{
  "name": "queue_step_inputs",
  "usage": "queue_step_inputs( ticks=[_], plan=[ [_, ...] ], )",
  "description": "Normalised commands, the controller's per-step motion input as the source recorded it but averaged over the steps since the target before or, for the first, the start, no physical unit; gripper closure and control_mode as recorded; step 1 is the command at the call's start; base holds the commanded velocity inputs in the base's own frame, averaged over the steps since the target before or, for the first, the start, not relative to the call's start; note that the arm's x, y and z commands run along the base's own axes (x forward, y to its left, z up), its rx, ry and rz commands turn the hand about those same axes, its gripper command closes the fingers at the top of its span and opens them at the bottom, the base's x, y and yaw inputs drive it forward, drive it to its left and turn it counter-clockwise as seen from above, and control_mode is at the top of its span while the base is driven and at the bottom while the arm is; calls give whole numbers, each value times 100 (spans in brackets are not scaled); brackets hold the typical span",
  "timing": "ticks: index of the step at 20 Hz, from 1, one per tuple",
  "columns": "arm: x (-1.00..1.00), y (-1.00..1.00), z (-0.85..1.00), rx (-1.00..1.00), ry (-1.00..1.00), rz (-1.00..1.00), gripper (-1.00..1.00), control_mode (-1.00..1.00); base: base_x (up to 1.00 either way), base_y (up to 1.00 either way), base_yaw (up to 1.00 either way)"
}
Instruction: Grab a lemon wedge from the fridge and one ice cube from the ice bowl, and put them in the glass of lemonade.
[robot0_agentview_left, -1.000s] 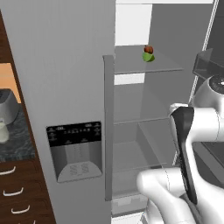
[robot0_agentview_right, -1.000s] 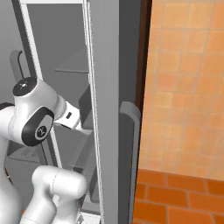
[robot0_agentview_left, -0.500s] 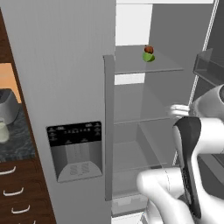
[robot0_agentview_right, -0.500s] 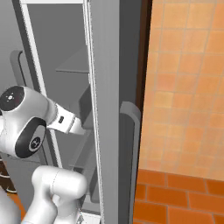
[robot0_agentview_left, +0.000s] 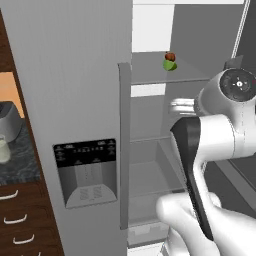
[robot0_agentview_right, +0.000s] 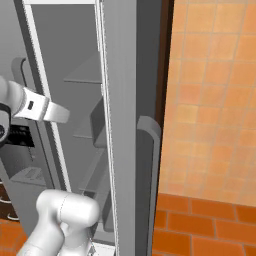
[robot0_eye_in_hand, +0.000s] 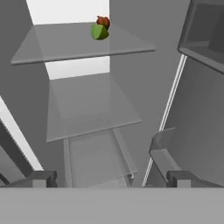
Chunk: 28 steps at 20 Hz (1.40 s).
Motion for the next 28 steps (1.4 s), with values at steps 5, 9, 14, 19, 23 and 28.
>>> queue_step_inputs(
  ticks=[5, 9, 14, 19, 23, 28],
  plan=[
    [78, -7, 0, 2, -16, 0, -100, -100, 0, 0, 0],
    [92, -49, 0, 0, 0, 3, -100, -100, 0, 0, 0],
    [100, -9, 6, 0, 8, 4, -100, -100, 0, 0, 0],
    [69, 0, 46, 0, 14, 1, -100, -100, 0, 0, 0],
    [64, 0, 49, 0, 1, 0, -100, -100, 0, 0, 0],
    [98, -18, -18, 1, 0, 4, -100, -100, 0, 0, 0]
  ],
)
